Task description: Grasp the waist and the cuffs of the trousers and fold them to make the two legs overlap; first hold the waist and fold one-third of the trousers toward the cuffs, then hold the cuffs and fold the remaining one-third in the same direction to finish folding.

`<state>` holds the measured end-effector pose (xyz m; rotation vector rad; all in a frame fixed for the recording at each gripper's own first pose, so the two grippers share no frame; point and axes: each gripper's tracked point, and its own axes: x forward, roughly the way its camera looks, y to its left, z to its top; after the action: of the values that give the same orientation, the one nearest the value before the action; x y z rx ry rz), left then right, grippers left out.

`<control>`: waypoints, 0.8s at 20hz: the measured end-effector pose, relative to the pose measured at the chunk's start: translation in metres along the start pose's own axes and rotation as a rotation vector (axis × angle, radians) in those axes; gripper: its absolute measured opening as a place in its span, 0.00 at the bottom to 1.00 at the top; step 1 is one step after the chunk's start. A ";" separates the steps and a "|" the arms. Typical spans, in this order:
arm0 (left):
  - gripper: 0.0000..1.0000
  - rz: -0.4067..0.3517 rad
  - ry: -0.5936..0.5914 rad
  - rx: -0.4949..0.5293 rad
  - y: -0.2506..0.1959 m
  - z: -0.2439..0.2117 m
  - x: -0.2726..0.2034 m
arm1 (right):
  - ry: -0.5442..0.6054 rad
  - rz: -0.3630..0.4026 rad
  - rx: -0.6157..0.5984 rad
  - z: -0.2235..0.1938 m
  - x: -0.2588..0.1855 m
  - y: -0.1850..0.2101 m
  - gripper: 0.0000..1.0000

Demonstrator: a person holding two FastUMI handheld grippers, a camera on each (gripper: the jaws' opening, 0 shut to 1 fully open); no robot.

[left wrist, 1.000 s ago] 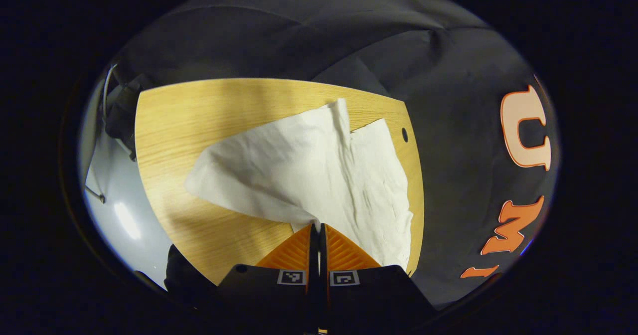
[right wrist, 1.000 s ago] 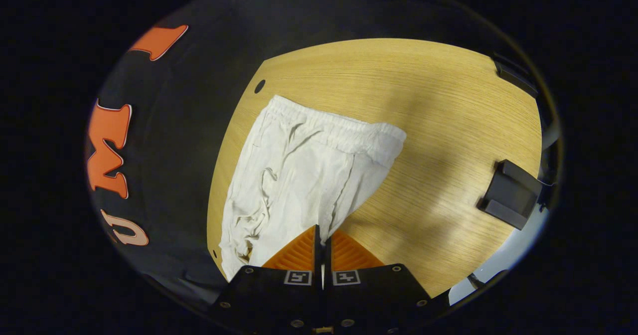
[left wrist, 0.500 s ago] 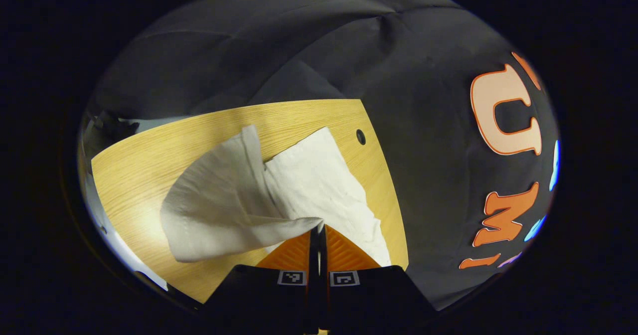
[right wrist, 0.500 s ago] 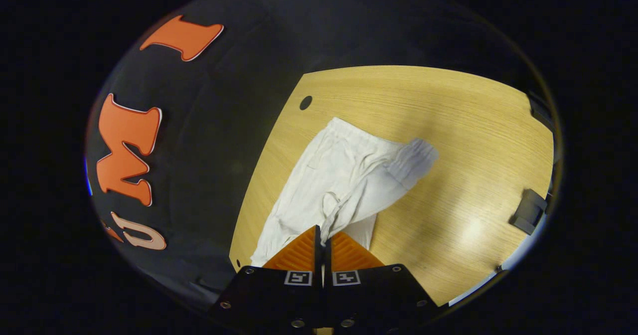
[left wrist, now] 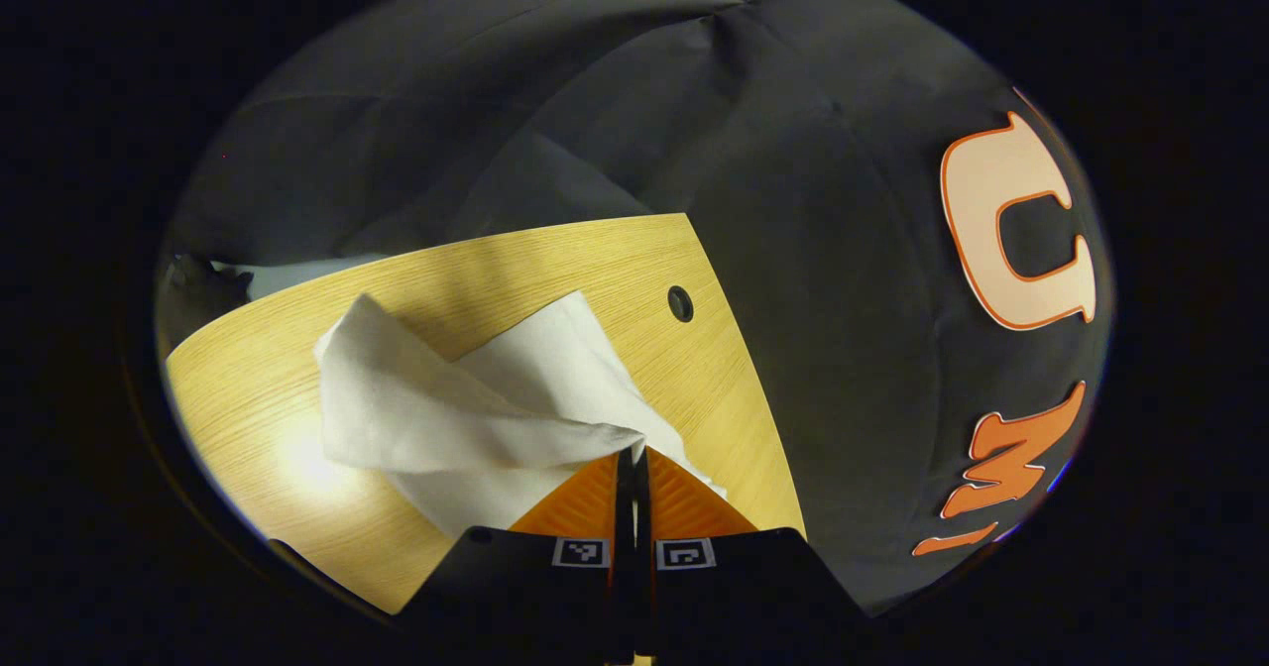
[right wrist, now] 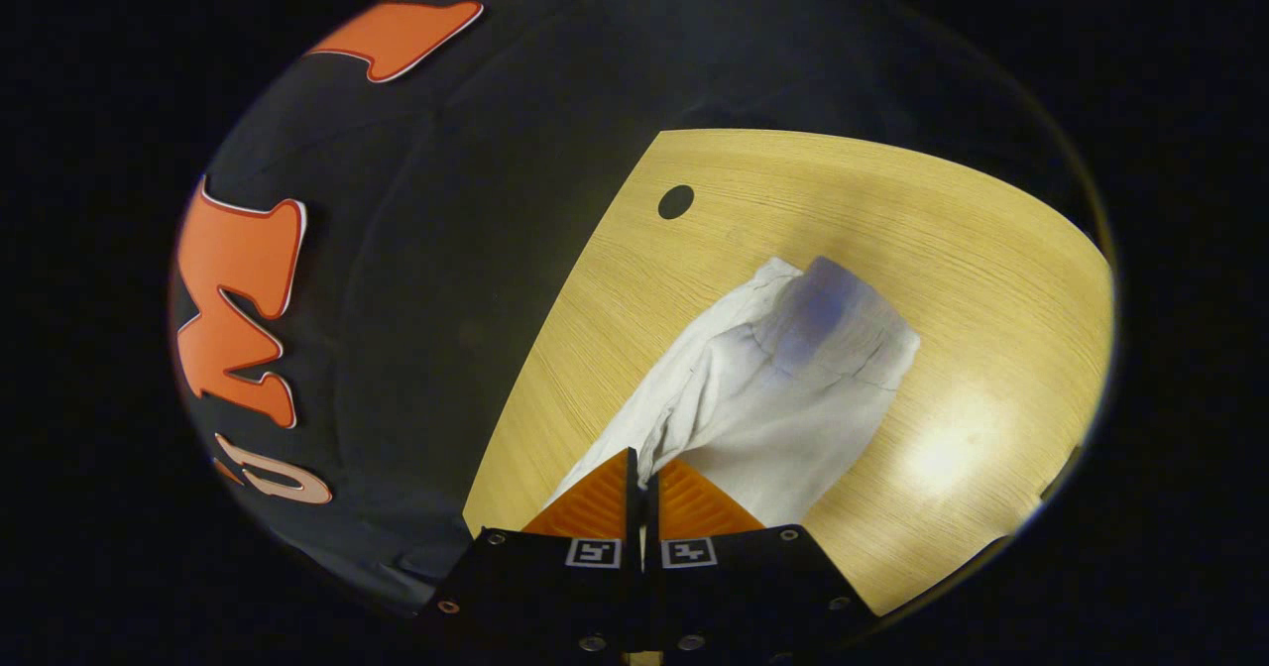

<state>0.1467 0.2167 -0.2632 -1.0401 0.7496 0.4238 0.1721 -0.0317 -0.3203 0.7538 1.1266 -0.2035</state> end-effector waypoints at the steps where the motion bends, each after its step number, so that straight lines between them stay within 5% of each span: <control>1: 0.04 0.002 -0.001 0.006 -0.007 0.004 0.011 | 0.005 -0.006 -0.008 0.005 0.009 0.003 0.01; 8: 0.04 0.043 0.029 0.056 -0.024 0.007 0.090 | 0.052 -0.069 -0.029 0.023 0.086 0.014 0.01; 16: 0.07 0.178 0.080 0.186 -0.011 -0.001 0.143 | 0.120 -0.173 -0.035 0.030 0.164 -0.005 0.05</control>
<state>0.2510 0.2069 -0.3617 -0.8227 0.9396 0.4568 0.2640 -0.0192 -0.4593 0.6439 1.3074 -0.2860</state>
